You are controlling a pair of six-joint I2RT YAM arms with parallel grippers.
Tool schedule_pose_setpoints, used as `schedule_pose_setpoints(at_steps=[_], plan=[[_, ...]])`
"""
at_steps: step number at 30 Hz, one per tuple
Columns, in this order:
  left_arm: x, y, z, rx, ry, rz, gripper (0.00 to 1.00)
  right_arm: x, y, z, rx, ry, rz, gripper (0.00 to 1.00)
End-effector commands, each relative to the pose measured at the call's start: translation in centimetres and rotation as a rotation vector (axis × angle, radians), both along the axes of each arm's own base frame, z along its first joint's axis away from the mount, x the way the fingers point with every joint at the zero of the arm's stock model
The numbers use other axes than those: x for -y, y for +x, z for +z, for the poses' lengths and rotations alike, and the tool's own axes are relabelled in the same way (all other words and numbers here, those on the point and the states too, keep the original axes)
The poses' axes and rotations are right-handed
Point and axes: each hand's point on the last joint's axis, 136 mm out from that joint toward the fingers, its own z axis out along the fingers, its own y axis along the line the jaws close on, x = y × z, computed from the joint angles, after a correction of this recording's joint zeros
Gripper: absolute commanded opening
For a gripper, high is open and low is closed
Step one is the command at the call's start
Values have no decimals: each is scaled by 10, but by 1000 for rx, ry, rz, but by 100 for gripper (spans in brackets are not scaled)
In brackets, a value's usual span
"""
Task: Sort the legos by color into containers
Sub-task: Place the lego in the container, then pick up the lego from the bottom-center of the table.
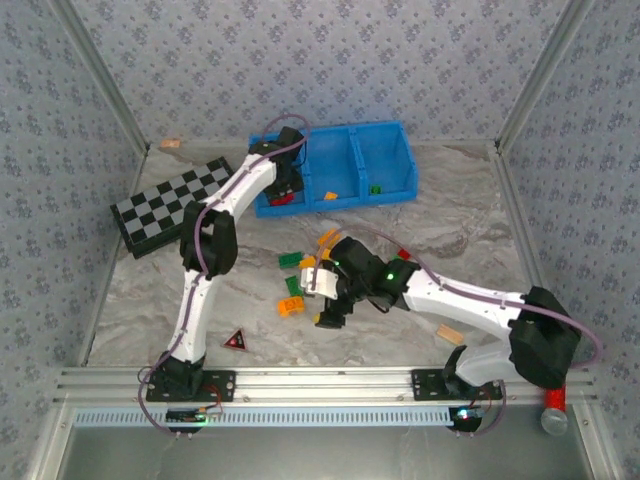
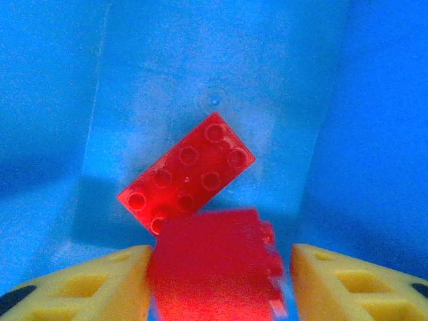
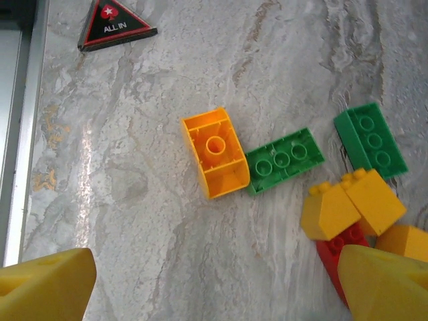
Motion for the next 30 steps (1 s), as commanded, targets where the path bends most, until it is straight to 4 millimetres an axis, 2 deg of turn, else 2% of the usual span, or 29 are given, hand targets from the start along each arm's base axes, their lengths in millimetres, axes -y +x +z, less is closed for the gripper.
schedule_pose_setpoints(at_steps=[1, 7, 14, 24, 30], plan=[[-5, -2, 18, 16, -5, -11, 60, -17, -3, 9, 40, 15, 120, 95], [-8, -3, 37, 40, -28, -17, 62, -33, -3, -4, 58, -20, 189, 94], [0, -8, 89, 115, -95, -95, 63, -49, 0, -20, 71, -63, 256, 93], [-3, -32, 175, 259, -171, -168, 64, -71, -2, -49, 87, -116, 323, 88], [-18, -55, 202, 311, -185, -173, 65, -81, -3, -64, 92, -144, 352, 86]])
